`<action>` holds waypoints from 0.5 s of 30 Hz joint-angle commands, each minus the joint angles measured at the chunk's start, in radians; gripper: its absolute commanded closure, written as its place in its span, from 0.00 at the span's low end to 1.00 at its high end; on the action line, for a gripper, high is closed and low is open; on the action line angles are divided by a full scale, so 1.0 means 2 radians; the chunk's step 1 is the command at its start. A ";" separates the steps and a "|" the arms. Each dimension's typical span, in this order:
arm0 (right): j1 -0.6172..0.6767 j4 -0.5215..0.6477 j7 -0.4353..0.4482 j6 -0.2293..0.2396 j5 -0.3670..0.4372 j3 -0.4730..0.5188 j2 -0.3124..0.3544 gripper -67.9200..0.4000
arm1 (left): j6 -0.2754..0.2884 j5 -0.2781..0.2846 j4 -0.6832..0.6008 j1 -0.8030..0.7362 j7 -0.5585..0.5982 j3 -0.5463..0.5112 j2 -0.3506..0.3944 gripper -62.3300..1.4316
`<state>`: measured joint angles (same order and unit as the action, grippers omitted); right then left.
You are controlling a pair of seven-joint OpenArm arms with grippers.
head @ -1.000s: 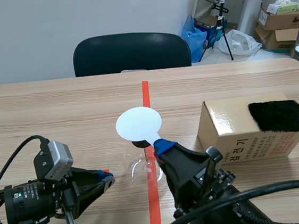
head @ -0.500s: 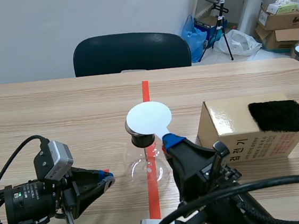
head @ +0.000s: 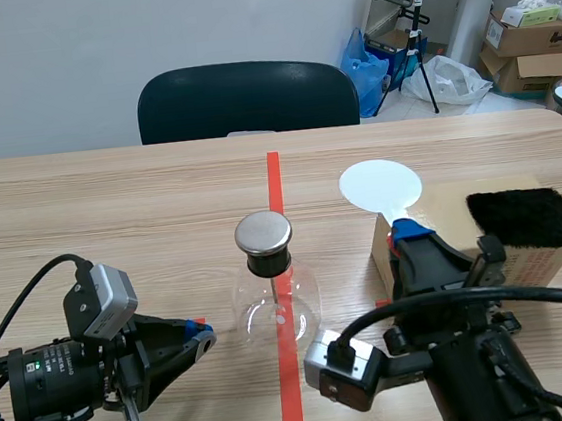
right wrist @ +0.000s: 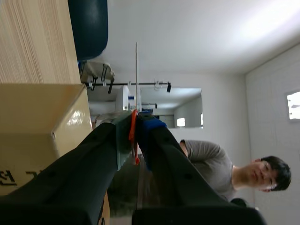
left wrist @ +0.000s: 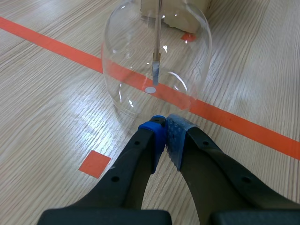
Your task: Do the electroscope experiment
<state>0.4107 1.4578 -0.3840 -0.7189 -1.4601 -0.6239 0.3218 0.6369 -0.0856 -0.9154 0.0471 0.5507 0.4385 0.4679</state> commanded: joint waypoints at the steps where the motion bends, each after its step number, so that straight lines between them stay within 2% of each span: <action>1: -0.005 0.007 -0.014 -0.007 0.000 0.001 0.002 0.98 | 0.001 0.007 -0.009 0.002 0.007 0.000 -0.004 0.95; 8: -0.005 0.007 -0.076 -0.007 0.000 0.001 0.002 0.98 | 0.001 0.007 -0.009 0.002 0.007 -0.001 -0.004 0.95; 15: -0.005 0.007 -0.090 -0.007 0.000 0.001 0.002 0.98 | 0.001 0.007 -0.009 0.002 0.007 -0.001 -0.004 0.95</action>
<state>0.4107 1.4578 -0.5625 -0.7212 -1.4601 -0.6239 0.3218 0.6369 -0.0856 -0.9154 0.0471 0.5507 0.4385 0.4679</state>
